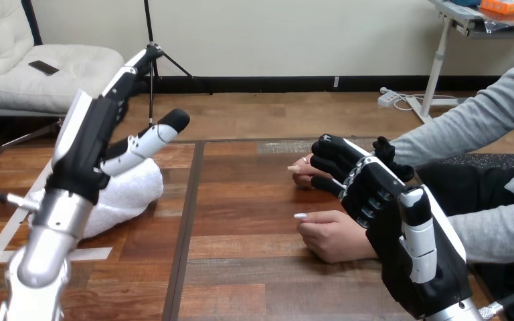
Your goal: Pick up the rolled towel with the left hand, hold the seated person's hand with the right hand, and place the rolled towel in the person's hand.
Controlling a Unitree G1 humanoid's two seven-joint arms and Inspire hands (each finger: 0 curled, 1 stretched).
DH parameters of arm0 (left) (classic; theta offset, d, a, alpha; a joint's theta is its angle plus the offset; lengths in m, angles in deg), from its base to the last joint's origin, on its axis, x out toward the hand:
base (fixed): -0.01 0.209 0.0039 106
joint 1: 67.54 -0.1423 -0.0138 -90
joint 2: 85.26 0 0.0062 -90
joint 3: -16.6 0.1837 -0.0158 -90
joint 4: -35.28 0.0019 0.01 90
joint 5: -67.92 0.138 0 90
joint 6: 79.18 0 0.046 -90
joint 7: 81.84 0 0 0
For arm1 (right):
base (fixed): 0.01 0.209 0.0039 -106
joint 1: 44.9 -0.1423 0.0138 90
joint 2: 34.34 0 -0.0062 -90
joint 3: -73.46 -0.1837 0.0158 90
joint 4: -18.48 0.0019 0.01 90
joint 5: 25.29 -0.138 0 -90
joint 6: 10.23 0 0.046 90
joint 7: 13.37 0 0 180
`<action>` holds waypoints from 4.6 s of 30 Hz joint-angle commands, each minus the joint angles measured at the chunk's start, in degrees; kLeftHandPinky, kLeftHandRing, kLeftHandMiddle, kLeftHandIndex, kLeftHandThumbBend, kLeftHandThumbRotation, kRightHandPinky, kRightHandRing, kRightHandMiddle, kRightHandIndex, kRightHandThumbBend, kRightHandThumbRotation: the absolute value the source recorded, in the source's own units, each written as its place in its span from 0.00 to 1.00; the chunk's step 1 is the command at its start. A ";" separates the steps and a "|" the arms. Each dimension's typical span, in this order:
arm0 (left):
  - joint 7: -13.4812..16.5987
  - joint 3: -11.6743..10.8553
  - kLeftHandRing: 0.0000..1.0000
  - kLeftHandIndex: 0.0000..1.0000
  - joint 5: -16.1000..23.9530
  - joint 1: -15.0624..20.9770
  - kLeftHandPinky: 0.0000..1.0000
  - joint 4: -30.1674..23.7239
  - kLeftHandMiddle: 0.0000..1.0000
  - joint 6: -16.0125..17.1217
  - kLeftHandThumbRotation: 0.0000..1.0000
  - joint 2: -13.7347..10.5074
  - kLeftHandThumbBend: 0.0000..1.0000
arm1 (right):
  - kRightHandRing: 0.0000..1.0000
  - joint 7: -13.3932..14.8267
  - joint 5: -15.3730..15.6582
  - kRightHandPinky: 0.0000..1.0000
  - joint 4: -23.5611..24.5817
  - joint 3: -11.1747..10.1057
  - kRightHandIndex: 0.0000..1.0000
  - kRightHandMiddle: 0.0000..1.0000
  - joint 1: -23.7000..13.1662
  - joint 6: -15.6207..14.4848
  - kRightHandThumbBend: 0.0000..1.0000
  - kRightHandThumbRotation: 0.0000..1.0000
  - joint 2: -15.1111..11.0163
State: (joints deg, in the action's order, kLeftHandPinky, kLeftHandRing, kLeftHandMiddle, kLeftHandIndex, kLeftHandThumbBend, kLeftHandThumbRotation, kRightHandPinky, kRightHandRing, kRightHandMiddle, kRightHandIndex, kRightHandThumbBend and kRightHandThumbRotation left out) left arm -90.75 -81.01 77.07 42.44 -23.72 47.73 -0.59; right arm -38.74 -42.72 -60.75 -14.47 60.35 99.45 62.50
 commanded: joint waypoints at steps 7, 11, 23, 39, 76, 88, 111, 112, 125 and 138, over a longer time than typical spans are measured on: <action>4.82 3.65 0.96 0.97 9.42 8.37 0.88 6.48 0.98 -3.63 0.76 -5.48 0.83 | 0.90 0.01 0.37 0.87 0.51 -0.82 0.86 0.89 -4.37 1.27 0.77 1.00 0.18; 7.40 5.39 0.96 0.98 13.50 9.88 0.87 8.00 0.98 -5.83 0.79 -6.63 0.88 | 0.90 0.15 0.60 0.87 0.63 -0.86 0.86 0.89 -4.39 1.12 0.77 1.00 0.15; 13.16 9.62 0.92 0.98 20.66 13.46 0.78 12.00 0.97 -11.36 0.79 -8.06 1.00 | 0.89 0.01 0.52 0.88 0.32 -0.92 0.86 0.88 -4.79 1.05 0.79 1.00 0.12; 19.60 16.26 0.93 0.97 28.26 18.72 0.81 20.41 0.96 -15.47 0.73 -10.16 1.00 | 0.89 -0.43 0.29 0.88 -0.21 -1.02 0.85 0.87 -5.38 1.27 0.80 1.00 0.03; 22.27 24.61 0.95 0.97 31.74 27.08 0.93 34.06 0.96 -22.06 0.69 -11.21 1.00 | 0.89 -0.77 0.12 0.88 -0.30 -1.09 0.85 0.88 -5.26 1.68 0.78 1.00 0.30; 21.43 26.10 0.96 0.97 31.72 29.10 0.96 36.56 0.96 -24.37 0.68 -11.15 1.00 | 0.89 -0.97 -0.15 0.89 -0.57 -1.20 0.85 0.88 -5.31 1.94 0.77 1.00 0.33; 16.05 28.88 0.95 0.97 31.22 32.15 0.97 40.02 0.96 -27.90 0.67 -11.06 1.00 | 0.89 -1.15 -0.07 0.89 -1.27 -1.29 0.85 0.88 -5.85 2.02 0.77 1.00 0.34; 15.68 28.91 0.95 0.97 31.11 32.25 0.97 40.23 0.96 -28.04 0.67 -11.01 1.00 | 0.89 -1.13 -0.06 0.89 -1.22 -1.28 0.85 0.88 -5.86 1.93 0.77 1.00 0.31; 9.80 29.53 0.96 0.96 30.74 33.59 0.98 41.93 0.96 -29.54 0.69 -10.80 1.00 | 0.89 -1.20 0.04 0.89 -1.35 -1.32 0.85 0.88 -6.06 2.01 0.77 1.00 0.20; 4.50 28.85 0.96 0.96 29.42 34.35 0.97 42.56 0.95 -30.69 0.73 -10.65 1.00 | 0.89 -1.00 0.30 0.88 -1.27 -1.34 0.84 0.87 -6.11 2.50 0.76 1.00 0.36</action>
State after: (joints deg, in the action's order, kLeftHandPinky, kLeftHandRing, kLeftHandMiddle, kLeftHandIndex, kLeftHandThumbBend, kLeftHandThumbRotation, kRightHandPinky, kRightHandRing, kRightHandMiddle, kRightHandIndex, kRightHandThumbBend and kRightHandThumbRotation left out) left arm -84.34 -51.76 107.80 71.42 18.13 17.92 -10.51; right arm -39.88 -42.34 -62.16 -15.08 58.04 100.32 62.49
